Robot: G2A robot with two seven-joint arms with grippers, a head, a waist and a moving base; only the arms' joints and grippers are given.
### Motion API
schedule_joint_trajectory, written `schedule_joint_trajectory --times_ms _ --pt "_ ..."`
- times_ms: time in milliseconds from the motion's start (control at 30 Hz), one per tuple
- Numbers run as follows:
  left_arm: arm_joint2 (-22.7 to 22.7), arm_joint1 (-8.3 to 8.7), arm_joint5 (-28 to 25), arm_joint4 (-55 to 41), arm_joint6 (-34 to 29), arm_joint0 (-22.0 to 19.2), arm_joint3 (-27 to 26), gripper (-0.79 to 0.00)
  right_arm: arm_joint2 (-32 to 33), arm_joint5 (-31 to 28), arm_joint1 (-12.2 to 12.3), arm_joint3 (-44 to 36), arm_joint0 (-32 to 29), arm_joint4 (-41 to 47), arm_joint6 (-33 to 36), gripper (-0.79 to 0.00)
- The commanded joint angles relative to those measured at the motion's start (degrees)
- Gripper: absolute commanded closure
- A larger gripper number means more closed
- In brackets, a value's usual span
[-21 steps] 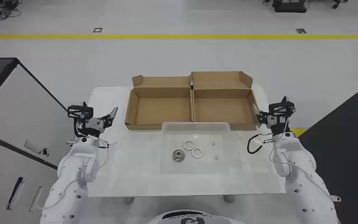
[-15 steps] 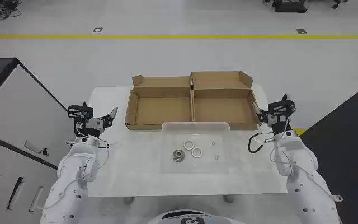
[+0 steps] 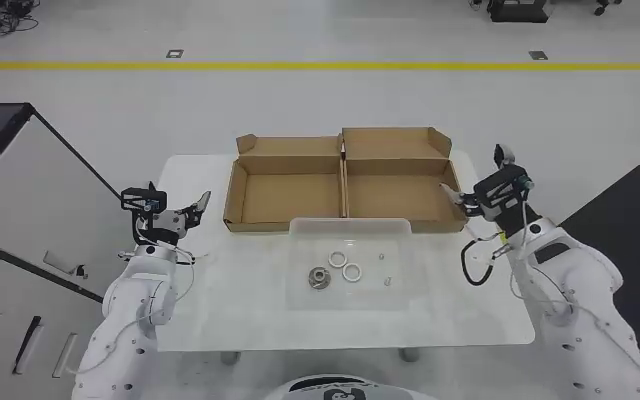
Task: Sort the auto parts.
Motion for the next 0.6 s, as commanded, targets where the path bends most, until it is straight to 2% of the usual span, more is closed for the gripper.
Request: schedule_joint_trajectory --times_ms 0,333,567 --pt "0.00 0.00 0.00 0.00 0.00 0.00 0.00 -0.785 0.26 -4.28 0.31 -0.44 1.35 0.55 2.01 -0.785" --pt "0.00 0.00 0.00 0.00 0.00 0.00 0.00 -0.785 -2.75 -21.42 1.91 -0.81 12.14 3.47 13.42 -0.785" --pt "0.00 0.00 0.00 0.00 0.00 0.00 0.00 -0.785 -8.72 -27.93 2.72 -0.84 19.36 7.41 24.30 -0.785"
